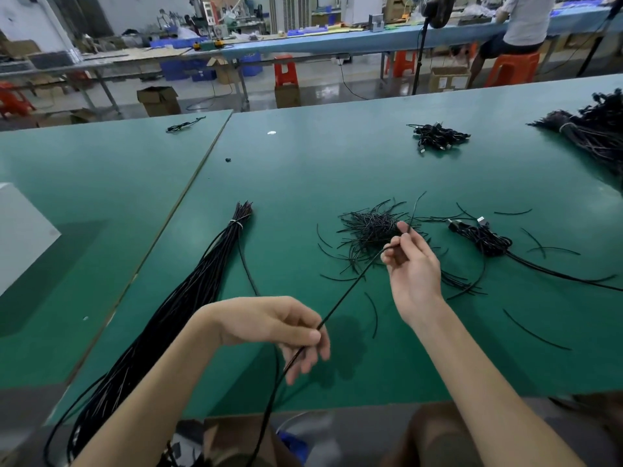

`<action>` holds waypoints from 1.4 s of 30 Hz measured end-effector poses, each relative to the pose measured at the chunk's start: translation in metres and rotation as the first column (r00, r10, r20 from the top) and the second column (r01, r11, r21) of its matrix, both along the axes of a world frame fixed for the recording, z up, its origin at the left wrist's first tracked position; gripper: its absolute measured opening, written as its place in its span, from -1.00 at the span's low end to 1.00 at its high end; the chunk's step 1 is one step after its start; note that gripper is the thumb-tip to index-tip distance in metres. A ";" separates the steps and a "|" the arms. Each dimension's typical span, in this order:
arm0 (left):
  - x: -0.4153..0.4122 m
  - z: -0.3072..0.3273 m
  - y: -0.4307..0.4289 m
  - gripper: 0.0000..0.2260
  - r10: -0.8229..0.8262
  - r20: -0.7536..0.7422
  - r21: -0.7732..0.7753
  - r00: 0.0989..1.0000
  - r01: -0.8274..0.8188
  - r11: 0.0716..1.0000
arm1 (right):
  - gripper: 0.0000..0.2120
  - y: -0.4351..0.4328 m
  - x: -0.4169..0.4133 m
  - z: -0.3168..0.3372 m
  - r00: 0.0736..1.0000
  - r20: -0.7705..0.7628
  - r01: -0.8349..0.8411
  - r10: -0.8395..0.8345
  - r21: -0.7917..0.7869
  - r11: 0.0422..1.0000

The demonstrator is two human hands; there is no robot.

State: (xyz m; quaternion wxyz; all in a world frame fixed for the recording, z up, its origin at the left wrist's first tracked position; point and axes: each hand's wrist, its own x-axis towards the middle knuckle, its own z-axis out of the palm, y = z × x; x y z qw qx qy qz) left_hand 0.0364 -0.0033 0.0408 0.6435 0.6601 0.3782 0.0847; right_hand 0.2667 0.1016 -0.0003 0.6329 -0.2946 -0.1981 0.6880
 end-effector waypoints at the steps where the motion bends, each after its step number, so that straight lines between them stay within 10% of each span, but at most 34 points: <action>1: 0.000 0.001 -0.002 -0.77 -0.008 0.056 -0.009 0.998 0.008 1.000 | -0.71 0.001 0.001 0.000 1.000 -0.008 -0.003 0.003 0.000 1.000; 5: 0.018 -0.004 0.001 -0.85 0.257 0.298 -0.010 0.920 -0.266 0.964 | -0.72 -0.005 -0.004 -0.006 0.992 0.090 -0.088 0.084 0.046 0.995; 11: 0.059 0.016 0.025 -0.81 0.564 0.644 -0.226 0.517 -0.575 0.786 | -0.74 -0.025 -0.014 -0.016 0.872 0.454 -0.297 0.185 0.189 0.936; 18: 0.077 0.058 0.060 -0.76 0.707 0.707 -0.629 0.008 -0.452 0.633 | -0.43 -0.038 -0.016 -0.020 0.807 0.505 -0.427 0.305 0.144 0.892; 25: 0.077 0.012 0.108 -0.84 0.786 0.617 -0.548 -0.032 -0.734 0.401 | -0.38 -0.044 -0.009 -0.016 0.716 0.580 -0.567 0.388 0.161 0.808; 32: 0.046 -0.045 0.097 -0.81 0.930 0.263 -0.150 0.257 -0.941 0.303 | -0.52 -0.041 -0.006 -0.021 0.760 0.592 -0.422 0.267 0.138 0.896; 36: 0.030 -0.044 0.070 -0.86 0.800 0.251 0.155 0.545 -0.838 0.523 | -0.57 -0.038 -0.003 -0.021 0.839 0.475 -0.357 0.267 0.109 0.928; 39: 0.023 -0.043 0.050 -0.80 0.483 0.287 0.128 0.827 -0.533 0.837 | -0.63 -0.037 -0.001 -0.020 0.868 0.416 -0.338 0.272 0.094 0.936; 42: 0.013 -0.049 0.036 -0.55 0.282 0.355 0.022 0.891 -0.309 0.951 | -0.69 -0.037 -0.002 -0.020 0.897 0.333 -0.338 0.290 0.094 0.937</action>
